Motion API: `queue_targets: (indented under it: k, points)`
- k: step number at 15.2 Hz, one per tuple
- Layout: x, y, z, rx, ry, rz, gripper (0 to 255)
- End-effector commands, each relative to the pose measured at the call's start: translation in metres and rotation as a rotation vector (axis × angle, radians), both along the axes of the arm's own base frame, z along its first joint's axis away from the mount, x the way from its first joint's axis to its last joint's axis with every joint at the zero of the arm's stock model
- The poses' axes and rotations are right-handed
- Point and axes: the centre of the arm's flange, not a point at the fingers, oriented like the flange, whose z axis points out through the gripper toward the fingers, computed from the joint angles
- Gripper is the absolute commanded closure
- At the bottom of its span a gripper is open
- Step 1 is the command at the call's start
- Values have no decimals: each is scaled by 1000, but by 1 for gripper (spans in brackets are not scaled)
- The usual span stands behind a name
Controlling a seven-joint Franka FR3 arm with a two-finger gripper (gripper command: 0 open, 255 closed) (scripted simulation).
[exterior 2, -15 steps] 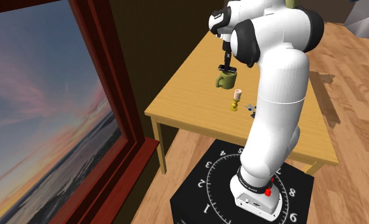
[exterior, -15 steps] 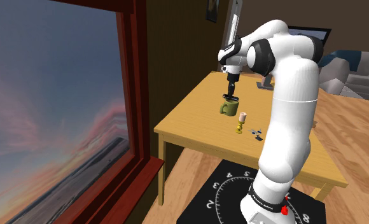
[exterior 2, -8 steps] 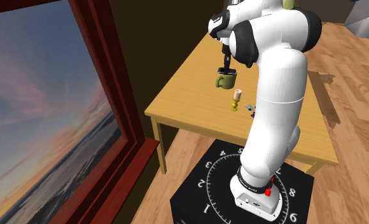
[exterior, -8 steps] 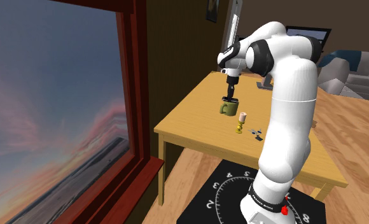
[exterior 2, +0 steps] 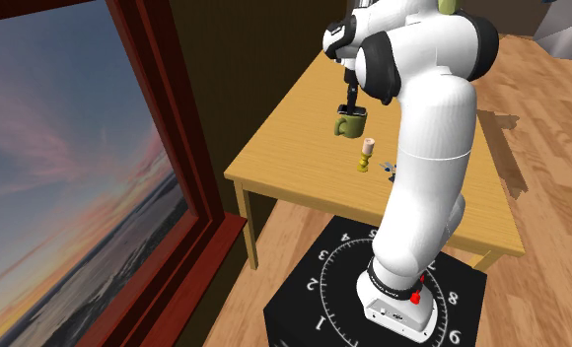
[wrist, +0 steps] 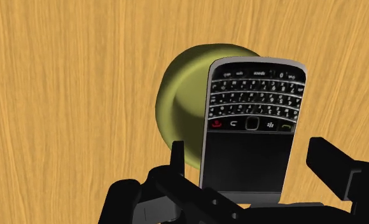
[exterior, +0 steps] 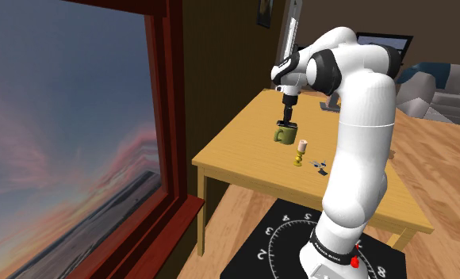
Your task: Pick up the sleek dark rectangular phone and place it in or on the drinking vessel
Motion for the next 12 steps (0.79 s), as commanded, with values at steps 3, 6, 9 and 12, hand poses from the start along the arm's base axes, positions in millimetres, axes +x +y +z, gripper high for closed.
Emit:
queue_targets:
  k: [3, 6, 9, 12]
  points:
    - [1, -1, 26, 0, 0, 0, 0]
    - [3, -2, 50, 0, 0, 0, 0]
    - [3, -2, 50, 0, 0, 0, 0]
    - [3, -2, 50, 0, 0, 0, 0]
